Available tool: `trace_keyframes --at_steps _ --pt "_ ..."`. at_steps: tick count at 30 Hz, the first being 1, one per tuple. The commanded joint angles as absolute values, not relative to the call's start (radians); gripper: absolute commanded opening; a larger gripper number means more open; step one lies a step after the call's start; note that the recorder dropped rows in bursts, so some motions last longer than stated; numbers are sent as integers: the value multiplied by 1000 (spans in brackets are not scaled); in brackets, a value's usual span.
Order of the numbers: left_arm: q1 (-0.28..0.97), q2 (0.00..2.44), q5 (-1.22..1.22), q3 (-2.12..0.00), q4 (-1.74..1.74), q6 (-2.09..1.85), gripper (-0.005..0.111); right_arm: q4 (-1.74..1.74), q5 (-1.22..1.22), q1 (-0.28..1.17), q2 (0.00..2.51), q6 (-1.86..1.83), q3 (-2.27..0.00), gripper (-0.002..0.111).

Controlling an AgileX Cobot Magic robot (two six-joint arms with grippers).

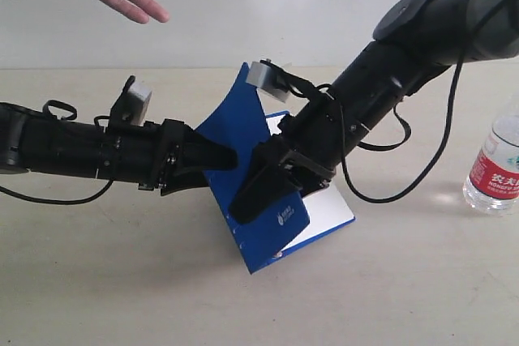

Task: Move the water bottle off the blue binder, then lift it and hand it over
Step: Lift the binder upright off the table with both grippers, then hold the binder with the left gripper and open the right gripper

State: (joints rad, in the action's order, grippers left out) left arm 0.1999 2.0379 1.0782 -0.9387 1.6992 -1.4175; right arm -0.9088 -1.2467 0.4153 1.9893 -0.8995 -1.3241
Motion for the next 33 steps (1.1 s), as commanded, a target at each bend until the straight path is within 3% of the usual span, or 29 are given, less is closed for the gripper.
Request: trace_keyframes --at_steps 1,17,33 --pt "249 2014 1221 -954 1744 -1433 4 -805 -1221 448 1994 -837 -1329 69" --pt "58 1947 1221 -952 1677 -1414 4 -501 -1029 448 1934 -723 -1329 69" --pt "150 1903 1221 -952 1597 -1420 4 -530 -919 448 1921 -724 -1329 69"
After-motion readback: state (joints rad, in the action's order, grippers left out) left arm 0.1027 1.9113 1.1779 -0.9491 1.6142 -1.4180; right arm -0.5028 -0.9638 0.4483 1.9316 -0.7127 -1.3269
